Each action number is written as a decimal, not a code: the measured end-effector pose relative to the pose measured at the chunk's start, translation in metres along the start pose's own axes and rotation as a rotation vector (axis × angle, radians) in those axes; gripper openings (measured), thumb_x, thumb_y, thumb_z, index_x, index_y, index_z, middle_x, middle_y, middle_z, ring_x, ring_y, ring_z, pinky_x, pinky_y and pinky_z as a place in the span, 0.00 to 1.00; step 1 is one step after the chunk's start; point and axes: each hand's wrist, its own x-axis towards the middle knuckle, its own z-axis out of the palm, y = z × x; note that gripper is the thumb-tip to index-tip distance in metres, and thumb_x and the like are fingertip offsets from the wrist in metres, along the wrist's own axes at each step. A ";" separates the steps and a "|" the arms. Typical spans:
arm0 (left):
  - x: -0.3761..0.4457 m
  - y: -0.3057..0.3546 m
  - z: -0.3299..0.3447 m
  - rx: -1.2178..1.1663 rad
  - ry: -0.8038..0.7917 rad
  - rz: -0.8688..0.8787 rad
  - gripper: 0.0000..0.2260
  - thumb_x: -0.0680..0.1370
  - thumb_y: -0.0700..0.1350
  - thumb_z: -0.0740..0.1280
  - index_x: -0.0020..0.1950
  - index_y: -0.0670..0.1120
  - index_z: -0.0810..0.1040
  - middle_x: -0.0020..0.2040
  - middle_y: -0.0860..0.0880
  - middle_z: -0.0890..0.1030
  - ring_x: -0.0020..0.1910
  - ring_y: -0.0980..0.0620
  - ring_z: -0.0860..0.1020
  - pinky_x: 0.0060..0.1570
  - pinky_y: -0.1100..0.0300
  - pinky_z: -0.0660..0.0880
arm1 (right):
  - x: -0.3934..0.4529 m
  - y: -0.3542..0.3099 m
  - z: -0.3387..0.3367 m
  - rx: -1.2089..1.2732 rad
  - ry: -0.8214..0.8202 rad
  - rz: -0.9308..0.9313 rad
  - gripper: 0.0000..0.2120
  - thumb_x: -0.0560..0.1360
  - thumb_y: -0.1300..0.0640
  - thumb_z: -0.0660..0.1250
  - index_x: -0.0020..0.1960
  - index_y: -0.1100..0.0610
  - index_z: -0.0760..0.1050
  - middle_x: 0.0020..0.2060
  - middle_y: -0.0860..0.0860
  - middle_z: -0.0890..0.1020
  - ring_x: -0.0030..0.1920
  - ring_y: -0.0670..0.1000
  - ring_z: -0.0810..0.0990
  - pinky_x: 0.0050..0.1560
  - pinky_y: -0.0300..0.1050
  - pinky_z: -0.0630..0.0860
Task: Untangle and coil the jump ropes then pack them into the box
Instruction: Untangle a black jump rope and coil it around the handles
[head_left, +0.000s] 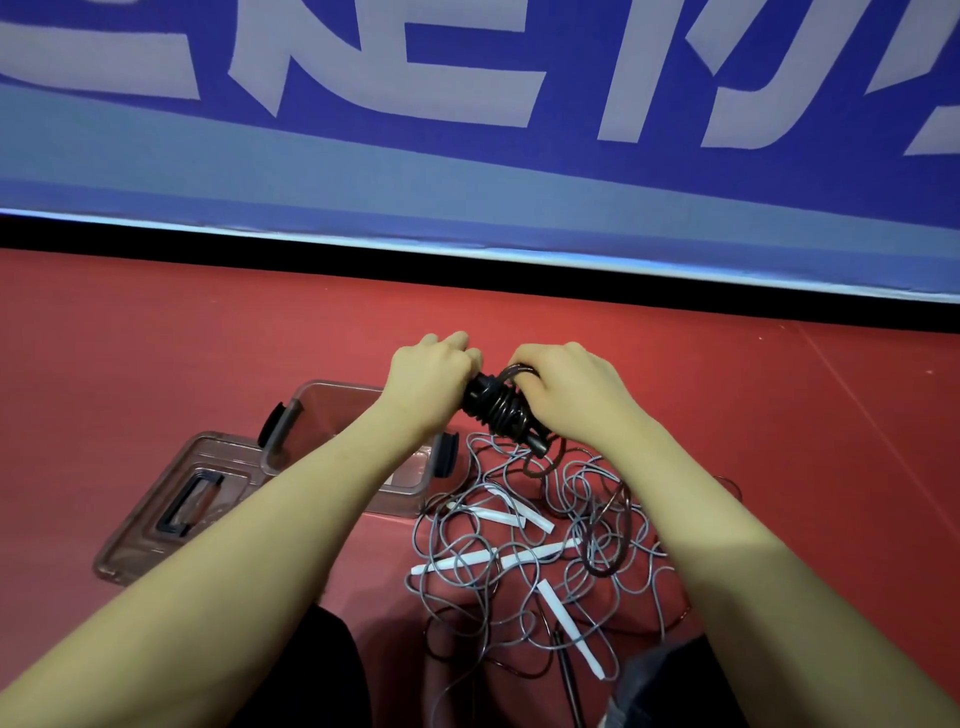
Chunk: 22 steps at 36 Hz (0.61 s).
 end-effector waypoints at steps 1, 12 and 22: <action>0.000 0.001 0.000 -0.008 -0.004 0.022 0.07 0.80 0.44 0.60 0.54 0.44 0.74 0.52 0.47 0.73 0.51 0.44 0.73 0.30 0.58 0.59 | 0.000 0.000 -0.001 0.020 -0.004 0.015 0.11 0.78 0.55 0.57 0.56 0.52 0.76 0.49 0.55 0.81 0.52 0.60 0.77 0.43 0.48 0.67; -0.001 -0.006 0.011 -0.289 0.247 0.461 0.07 0.63 0.39 0.66 0.26 0.44 0.70 0.25 0.49 0.70 0.24 0.46 0.70 0.22 0.62 0.64 | 0.000 0.003 -0.014 -0.135 0.197 0.098 0.10 0.75 0.53 0.63 0.36 0.53 0.66 0.28 0.46 0.68 0.40 0.57 0.71 0.43 0.46 0.61; 0.002 -0.016 0.012 -0.158 0.288 0.428 0.08 0.61 0.39 0.67 0.25 0.45 0.70 0.24 0.49 0.69 0.24 0.48 0.69 0.24 0.63 0.58 | 0.005 0.013 -0.004 -0.113 0.112 0.085 0.16 0.74 0.50 0.67 0.31 0.52 0.67 0.28 0.46 0.70 0.41 0.53 0.67 0.47 0.45 0.58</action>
